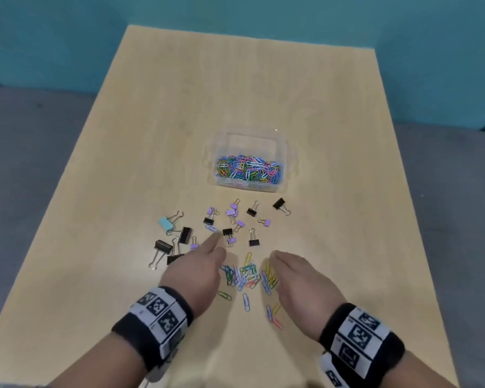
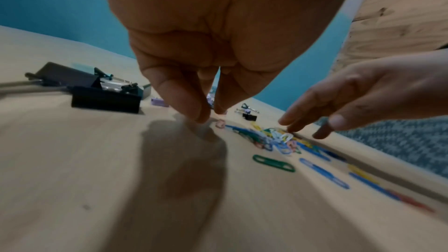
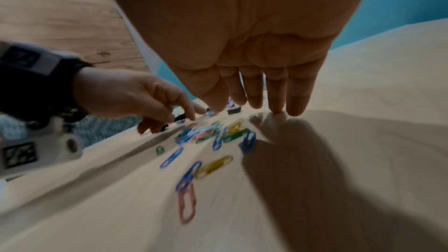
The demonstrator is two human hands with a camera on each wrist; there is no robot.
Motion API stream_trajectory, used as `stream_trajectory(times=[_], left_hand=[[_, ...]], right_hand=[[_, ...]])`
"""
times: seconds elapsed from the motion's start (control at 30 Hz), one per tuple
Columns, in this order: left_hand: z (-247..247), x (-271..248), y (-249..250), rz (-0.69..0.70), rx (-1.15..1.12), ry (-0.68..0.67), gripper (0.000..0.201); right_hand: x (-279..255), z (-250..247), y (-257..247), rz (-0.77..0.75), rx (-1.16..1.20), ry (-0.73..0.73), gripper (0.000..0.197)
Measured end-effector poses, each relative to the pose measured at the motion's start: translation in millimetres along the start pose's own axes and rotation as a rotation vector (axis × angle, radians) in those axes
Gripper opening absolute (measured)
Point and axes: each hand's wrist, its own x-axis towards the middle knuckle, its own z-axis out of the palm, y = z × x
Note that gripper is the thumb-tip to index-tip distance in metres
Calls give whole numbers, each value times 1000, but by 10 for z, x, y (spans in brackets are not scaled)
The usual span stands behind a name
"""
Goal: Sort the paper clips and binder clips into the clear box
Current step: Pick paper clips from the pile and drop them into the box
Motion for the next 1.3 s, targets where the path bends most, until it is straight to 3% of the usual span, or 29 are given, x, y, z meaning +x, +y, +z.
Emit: stream_trajectory(times=[0.1,0.2,0.3,0.4,0.53,0.6,0.7,0.8,0.9,0.97,1.1,1.17,1.3], left_hand=[[-22,123,22,-48,63,-20,37],[-20,99,-3,-29,99,82,29],[72,-64,-4,77,39,208,24],[257,-248,14,199,30,249,31],[480,-226,65,228,7,202,56],[479,-197,111,257,64,160,54],[484,-241,89,300,117,164,53],[505,-381,-10,376,42,250,42],[523,-522,-137,226,-114,293,37],[533,-559,-169,83,-172,230,57],[501,-417,24,-10,-151,123,76],[480,-315,149,-3,-143,126,71],[477,-187,281,37,-134,106,42]], right_hand=[[-62,186,12,-13,-44,4,66],[-111,279,-4,-25,-127,-57,67],[-190,335,-80,-42,-149,-85,61],[-202,314,-150,-108,-97,-42,55],[-8,239,-236,-117,-88,17,61],[67,236,-301,-156,-125,-4,63],[44,241,-322,-170,-212,-145,66],[-88,265,-261,-208,-145,-72,61],[-304,259,-136,-8,-15,32,56],[-434,276,-107,166,86,30,62],[-331,379,-233,192,182,-10,73],[-171,399,-314,174,170,9,68],[55,372,-386,179,164,33,33]])
